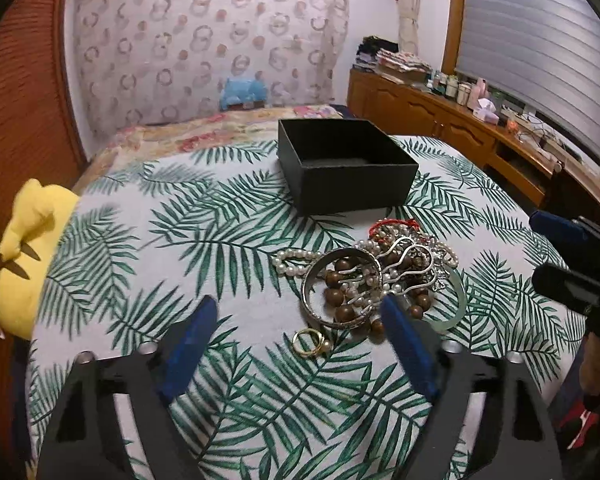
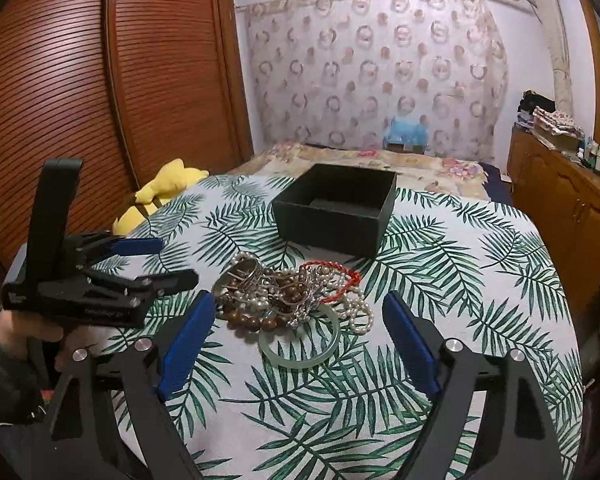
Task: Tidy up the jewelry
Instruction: 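Lower the left tool into the pile and grasp the silver bangle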
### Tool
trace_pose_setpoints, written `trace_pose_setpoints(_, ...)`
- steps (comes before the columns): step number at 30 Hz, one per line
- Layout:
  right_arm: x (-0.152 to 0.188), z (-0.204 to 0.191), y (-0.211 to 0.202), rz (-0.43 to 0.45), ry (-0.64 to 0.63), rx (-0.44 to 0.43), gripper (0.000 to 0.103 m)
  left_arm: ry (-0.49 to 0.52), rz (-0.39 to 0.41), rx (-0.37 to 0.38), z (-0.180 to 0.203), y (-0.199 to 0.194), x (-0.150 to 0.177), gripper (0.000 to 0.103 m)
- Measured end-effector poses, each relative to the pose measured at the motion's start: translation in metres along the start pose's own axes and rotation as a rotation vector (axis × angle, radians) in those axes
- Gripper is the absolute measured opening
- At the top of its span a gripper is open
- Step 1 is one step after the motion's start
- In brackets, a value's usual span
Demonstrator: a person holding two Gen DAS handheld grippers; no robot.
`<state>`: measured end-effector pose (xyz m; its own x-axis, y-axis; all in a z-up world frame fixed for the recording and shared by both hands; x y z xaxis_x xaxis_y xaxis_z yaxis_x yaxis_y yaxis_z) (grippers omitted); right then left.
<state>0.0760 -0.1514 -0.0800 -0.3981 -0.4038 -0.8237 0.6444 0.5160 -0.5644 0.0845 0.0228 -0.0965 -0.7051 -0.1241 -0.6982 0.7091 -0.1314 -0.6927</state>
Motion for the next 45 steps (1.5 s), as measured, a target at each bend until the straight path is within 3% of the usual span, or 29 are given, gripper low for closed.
trace_pose_setpoints(2, 0.001, 0.001, 0.004, -0.01, -0.005, -0.003, 0.082, 0.01, -0.014, 0.015, 0.001, 0.006, -0.002, 0.066)
trace_pose_setpoints(5, 0.005, 0.0, 0.014, -0.041, -0.02, -0.01, 0.066, 0.005, -0.063, 0.066, 0.002, 0.02, -0.005, 0.054)
trace_pose_setpoints(7, 0.006, 0.003, 0.019, -0.049, -0.019, -0.01, 0.065, 0.005, -0.078, 0.049, 0.001, 0.028, -0.007, 0.045)
trace_pose_setpoints(19, 0.011, 0.009, 0.039, -0.095, -0.039, -0.016, 0.065, -0.004, -0.121, 0.075, -0.005, 0.046, -0.011, 0.019)
trace_pose_setpoints(28, 0.013, 0.008, 0.052, -0.119, -0.029, -0.038, 0.065, -0.011, -0.163, 0.099, -0.011, 0.059, -0.009, 0.018)
trace_pose_setpoints(33, 0.014, 0.006, 0.051, -0.125, -0.029, -0.046, 0.065, -0.006, -0.163, 0.112, -0.009, 0.063, -0.012, 0.006)
trace_pose_setpoints(37, 0.014, 0.007, 0.055, -0.133, -0.025, -0.057, 0.065, -0.016, -0.125, 0.12, -0.005, 0.051, -0.013, 0.004)
trace_pose_setpoints(41, 0.012, 0.009, 0.062, -0.146, -0.009, -0.068, 0.065, 0.004, -0.05, 0.039, -0.003, 0.034, -0.014, 0.004)
trace_pose_setpoints(45, 0.009, 0.01, 0.07, -0.159, 0.011, -0.079, 0.062, -0.016, 0.002, 0.017, -0.009, 0.021, -0.017, 0.004)
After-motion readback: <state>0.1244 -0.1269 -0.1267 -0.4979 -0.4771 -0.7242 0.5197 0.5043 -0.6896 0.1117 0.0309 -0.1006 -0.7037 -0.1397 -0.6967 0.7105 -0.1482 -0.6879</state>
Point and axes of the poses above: each gripper's, at about its wrist camera, not at the fingertips, and y roughly the way its jaws point, z to its right, x to its underside, the point moved 4 cm from there along y, roughly the way its jaws point, and after that the axes turned 10 degrees about -y, right-handed, at the moved point
